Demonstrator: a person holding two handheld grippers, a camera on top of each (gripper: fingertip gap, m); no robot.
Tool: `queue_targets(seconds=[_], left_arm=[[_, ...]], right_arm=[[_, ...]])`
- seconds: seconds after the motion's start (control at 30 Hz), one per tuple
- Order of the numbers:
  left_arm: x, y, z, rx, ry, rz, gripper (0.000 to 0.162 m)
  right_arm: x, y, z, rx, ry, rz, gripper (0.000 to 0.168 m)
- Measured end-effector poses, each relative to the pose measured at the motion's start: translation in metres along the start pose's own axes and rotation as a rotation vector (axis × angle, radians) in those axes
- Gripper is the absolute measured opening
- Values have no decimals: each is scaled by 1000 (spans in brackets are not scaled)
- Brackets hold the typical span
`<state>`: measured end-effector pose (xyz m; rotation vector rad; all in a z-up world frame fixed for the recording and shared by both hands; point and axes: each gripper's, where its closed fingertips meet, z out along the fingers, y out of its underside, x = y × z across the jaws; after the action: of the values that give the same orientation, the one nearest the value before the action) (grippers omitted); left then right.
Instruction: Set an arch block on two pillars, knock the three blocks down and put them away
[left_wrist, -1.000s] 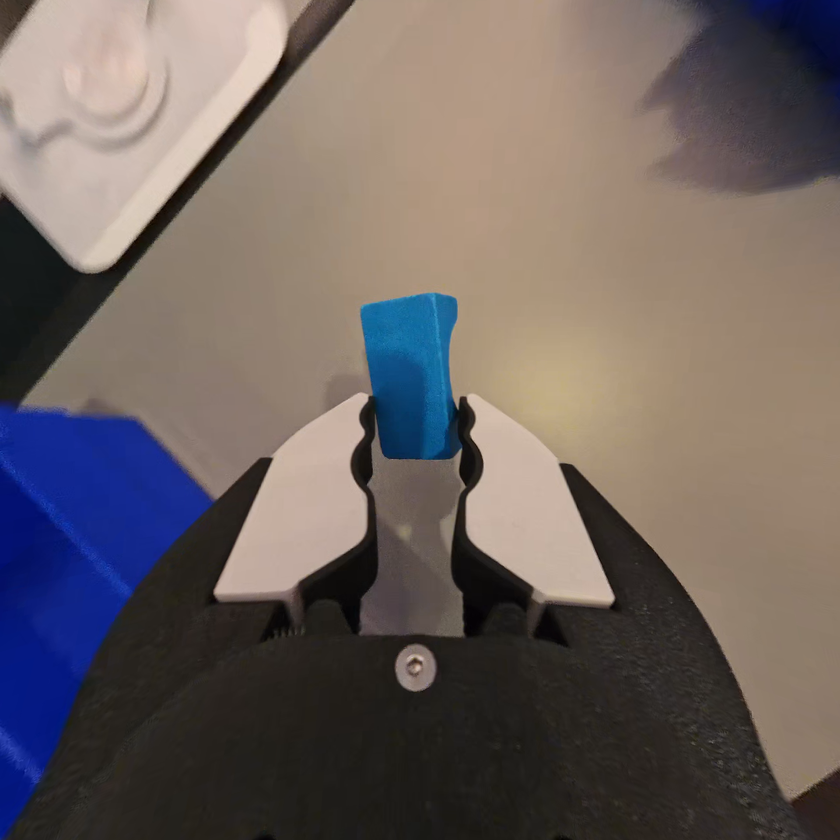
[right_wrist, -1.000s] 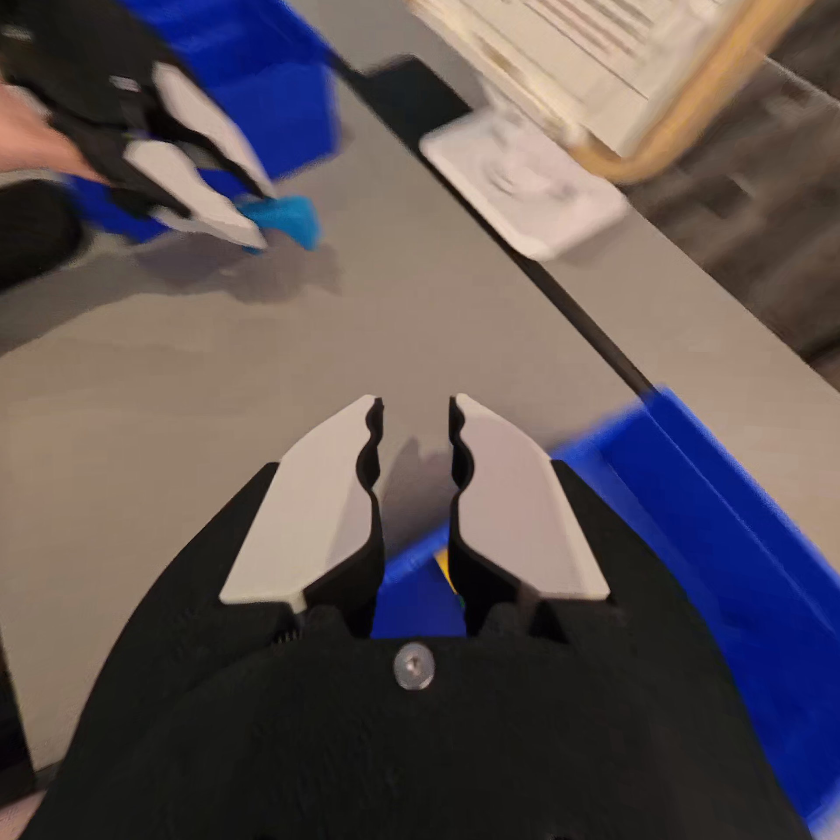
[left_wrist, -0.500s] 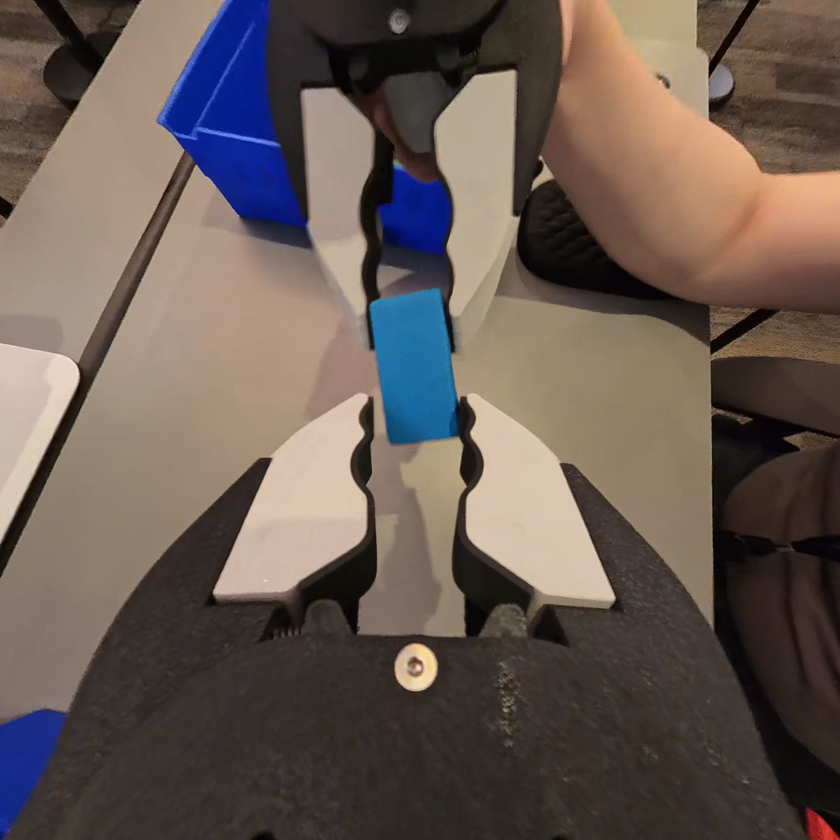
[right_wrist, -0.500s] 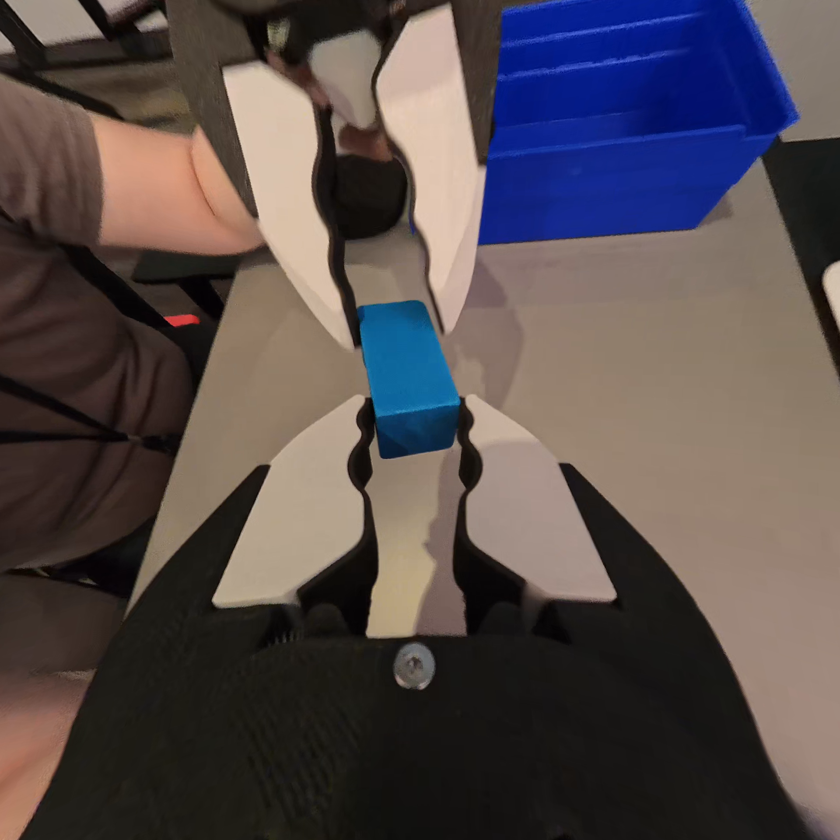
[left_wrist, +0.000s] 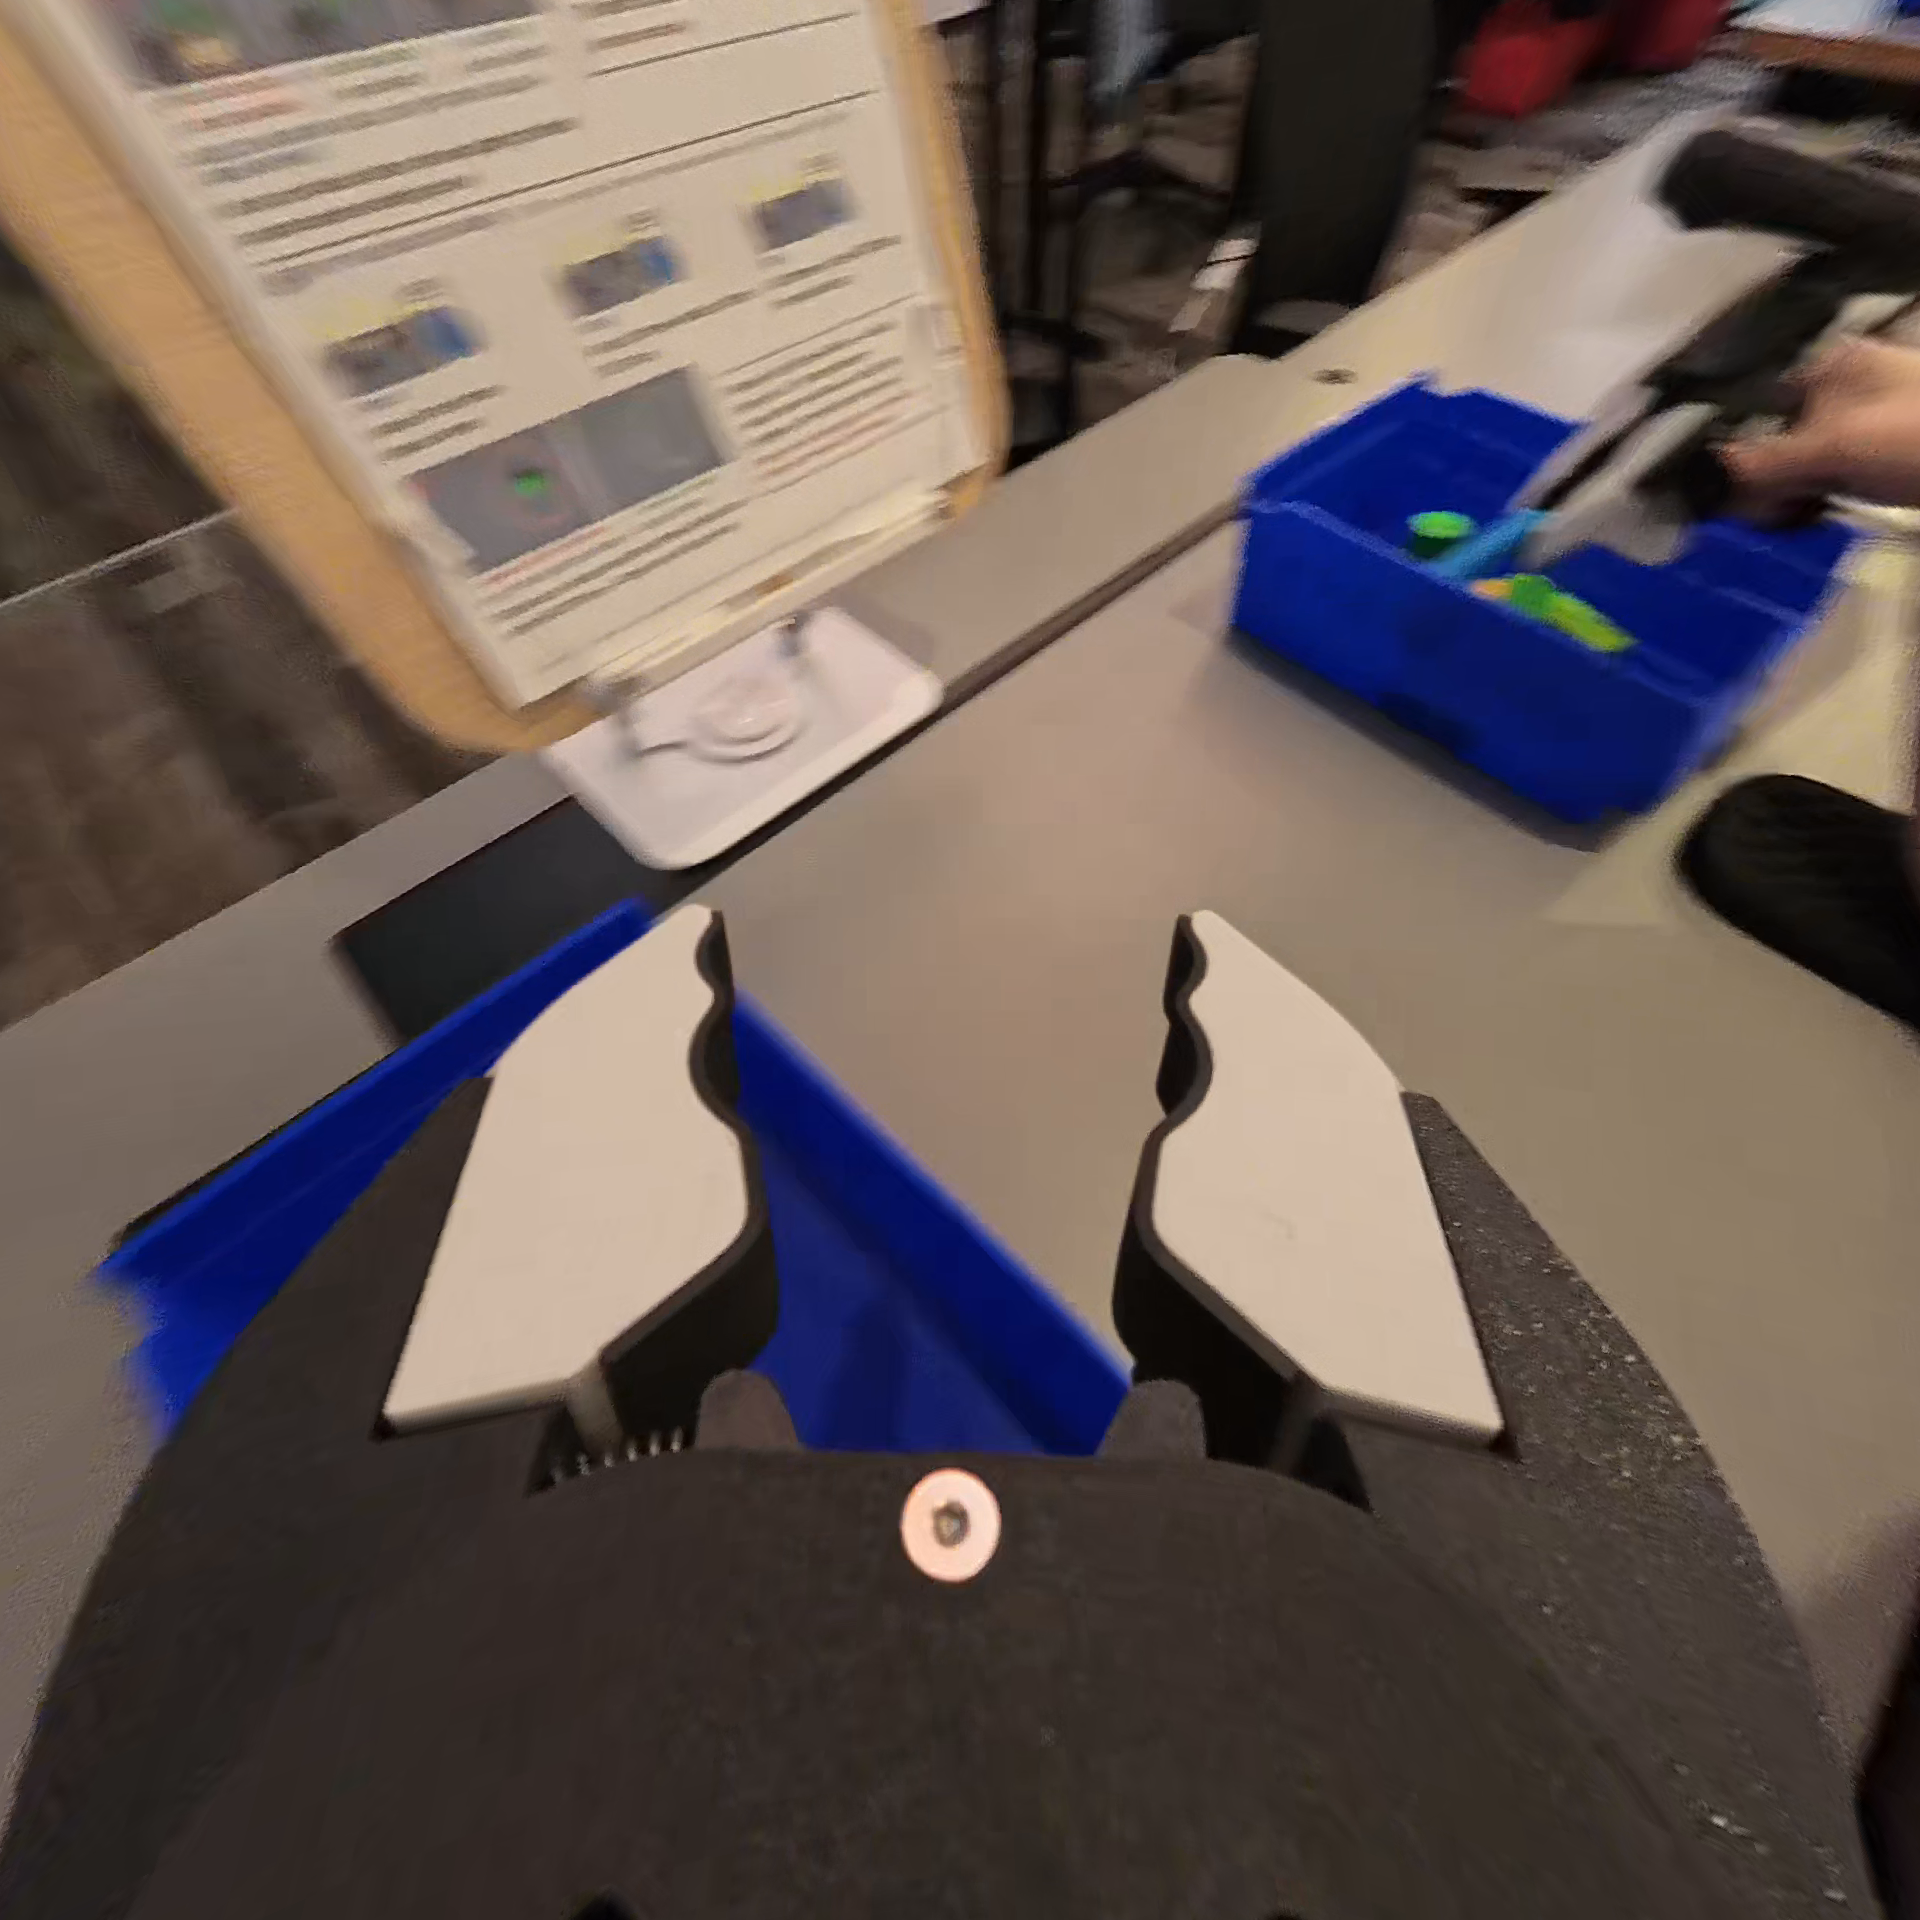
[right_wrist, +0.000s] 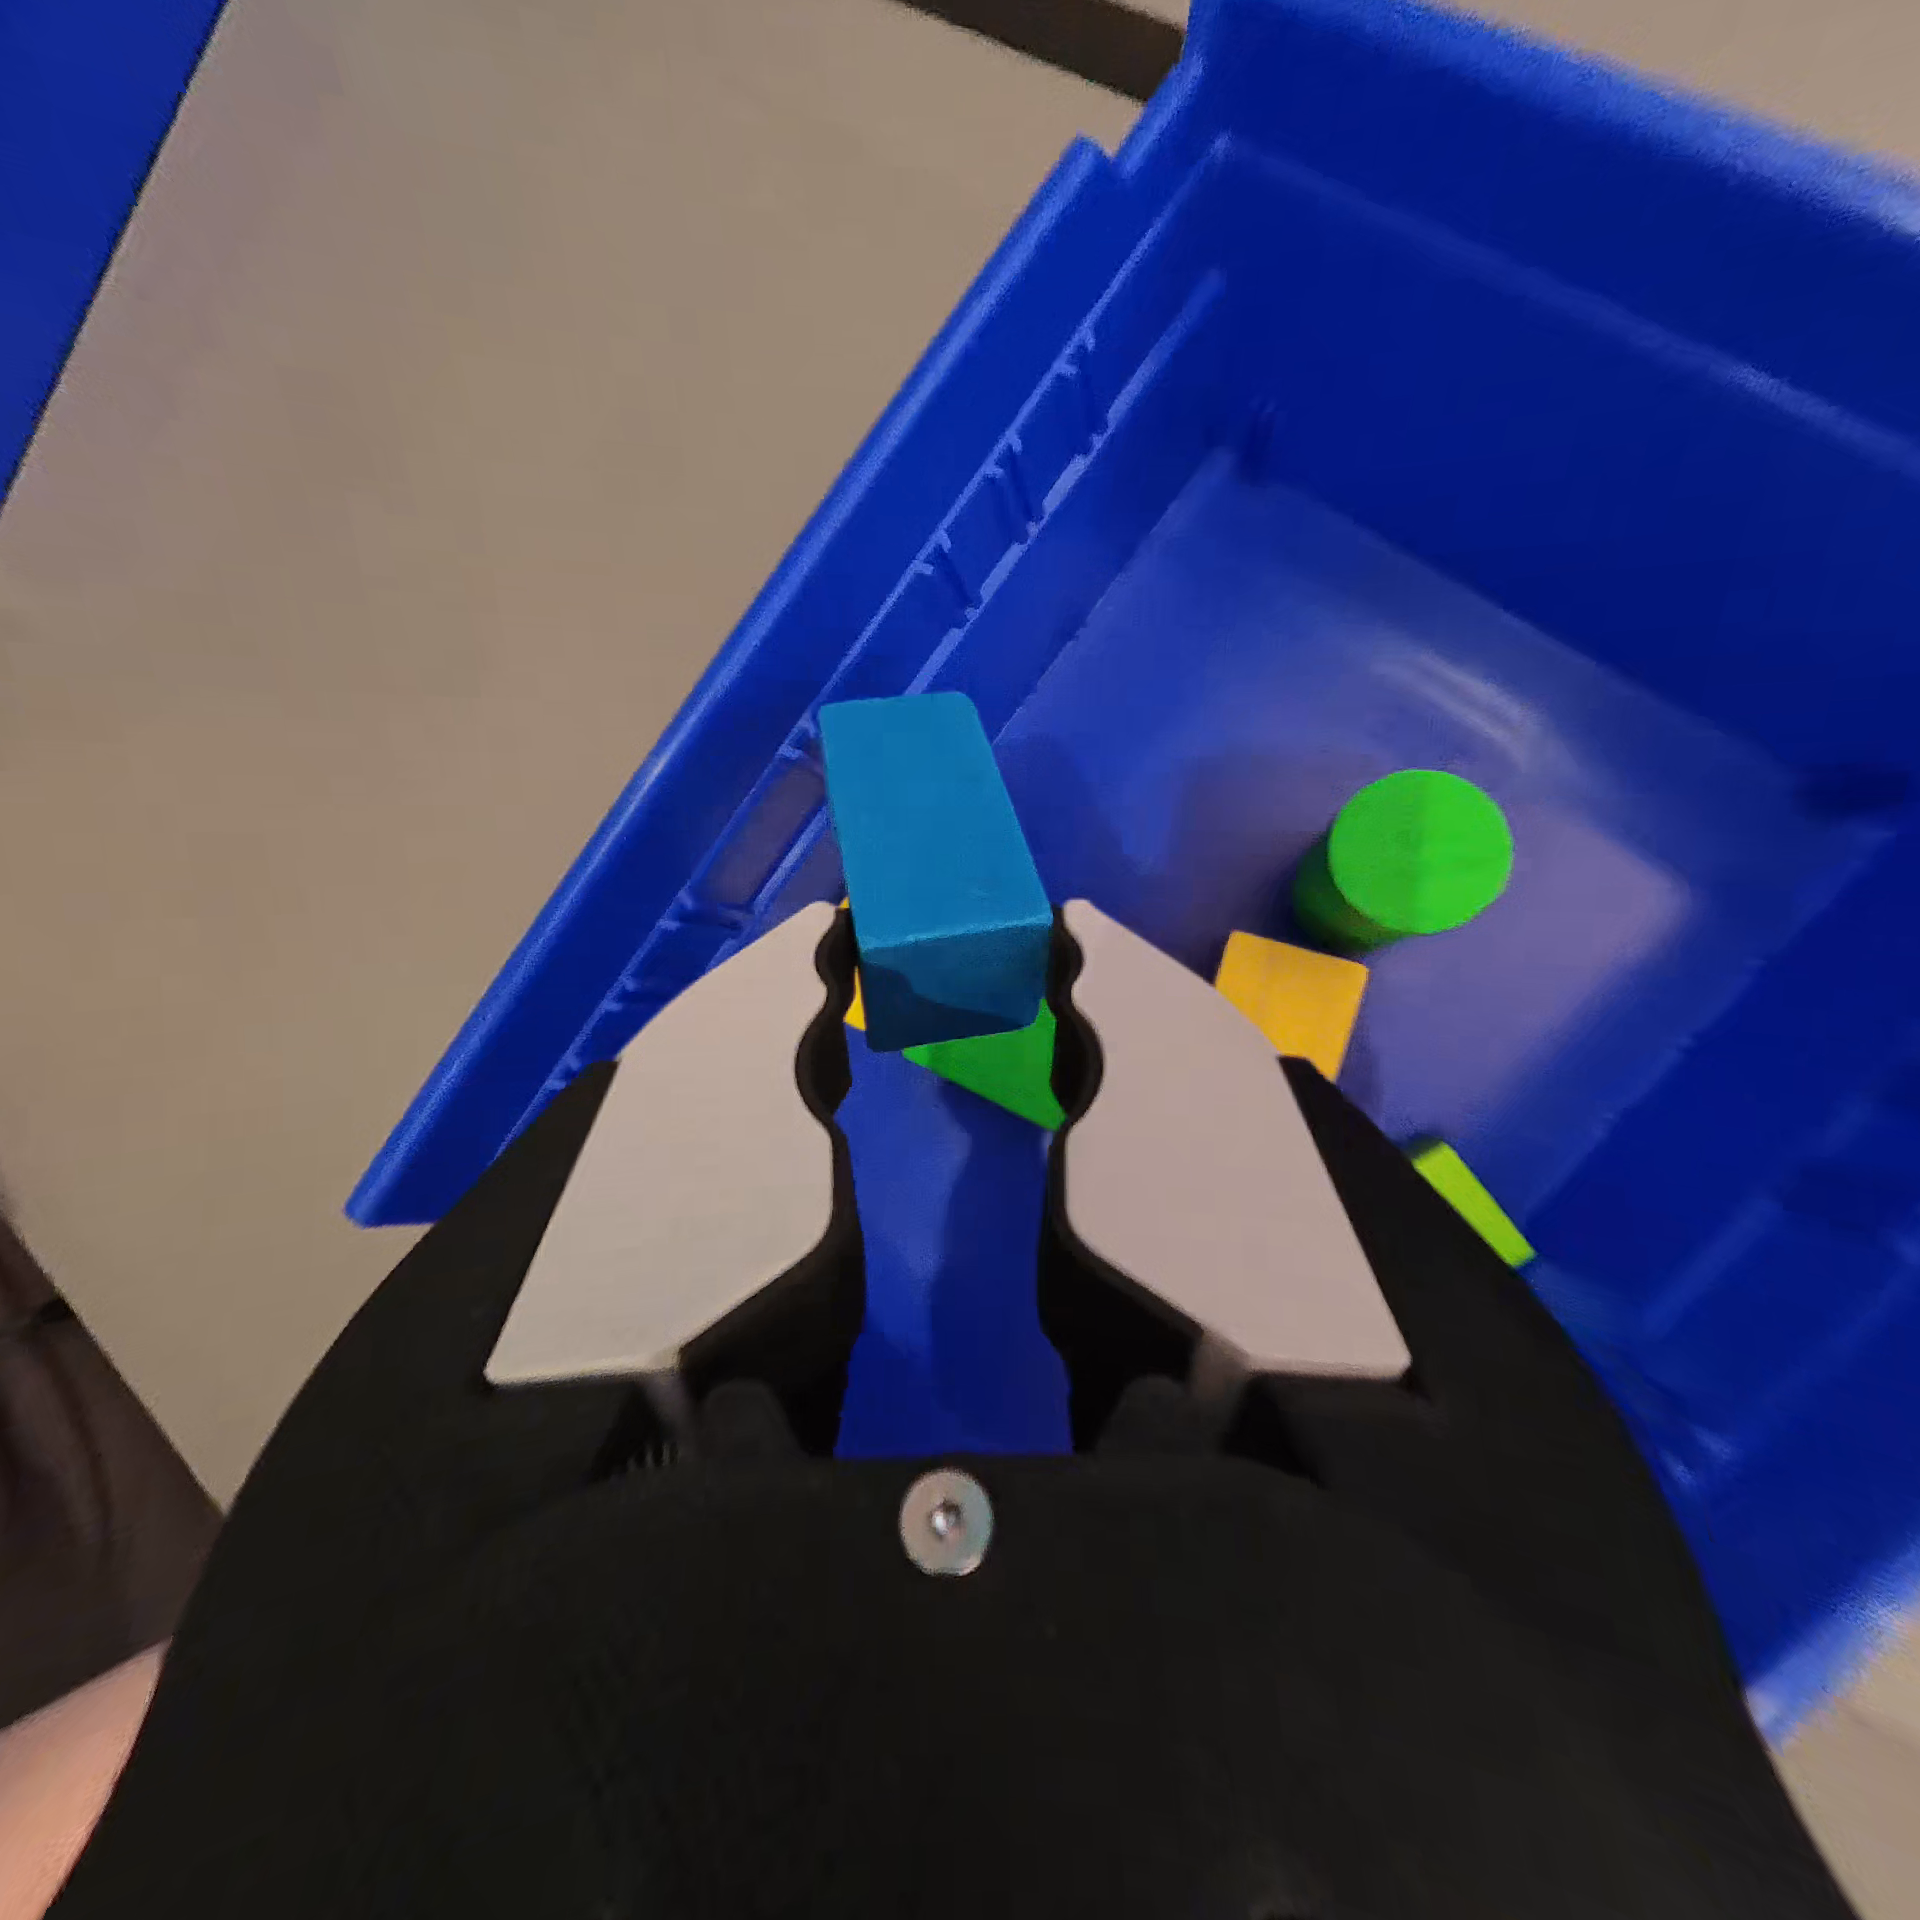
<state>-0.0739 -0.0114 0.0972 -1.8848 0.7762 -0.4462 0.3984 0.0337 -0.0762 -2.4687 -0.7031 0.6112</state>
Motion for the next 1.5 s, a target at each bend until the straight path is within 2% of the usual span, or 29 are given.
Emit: queue_targets(seconds=[0.07,0.13,0.23,0.3,0.33,0.4,0.5,0.57,0.63,0.7,0.77,0.83,0.93,0.97,1.0,1.03,1.1,1.27,1.4,1.47,1.5], left_arm=[[-48,9,-24,3,-213,-52,77],[-91,27,-52,-22,-425,-119,75],[-117,67,-71,-123,-486,-208,77],[-133,93,-76,-197,-508,-279,86],[-142,105,-78,-217,-529,-322,87],[-151,127,-75,-268,-515,-421,87],[-159,165,-70,-398,-499,-542,90],[-172,190,-77,-504,-596,-577,106],[-183,210,-87,-578,-689,-619,106],[-177,222,-77,-597,-613,-689,106],[-166,234,-64,-629,-510,-739,100],[-163,247,-58,-693,-483,-747,97],[-157,262,-50,-784,-461,-740,74],[-152,265,-47,-808,-434,-748,51],[-145,267,-42,-826,-391,-762,36],[-138,267,-36,-841,-351,-779,34],[-135,265,-33,-873,-376,-770,31],[-91,239,10,-855,-167,-712,40],[-68,232,32,-979,-189,-519,42],[-53,226,45,-992,-155,-448,40],[-44,221,54,-981,-127,-443,44]], right_arm=[[5,-7,7,33,-23,19,38],[20,-18,-7,112,69,45,43],[56,-24,-62,251,362,101,44],[78,-5,-99,258,545,213,45],[84,10,-109,233,583,281,51],[89,44,-112,135,576,416,55],[90,80,-91,-17,490,514,55],[86,97,-71,-136,414,571,53],[75,110,-54,-262,335,601,48],[77,116,-54,-338,393,575,40],[75,116,-51,-359,391,556,22],[74,111,-41,-353,346,529,7],[69,99,-26,-341,294,485,7],[66,96,-23,-363,307,456,8],[62,93,-20,-387,313,428,8],[57,90,-15,-407,311,401,8],[44,80,-3,-434,293,349,10],[9,56,25,-481,262,291,10],[-21,46,43,-521,238,254,10],[-34,41,51,-532,221,238,10],[-41,39,54,-538,211,229,10]])
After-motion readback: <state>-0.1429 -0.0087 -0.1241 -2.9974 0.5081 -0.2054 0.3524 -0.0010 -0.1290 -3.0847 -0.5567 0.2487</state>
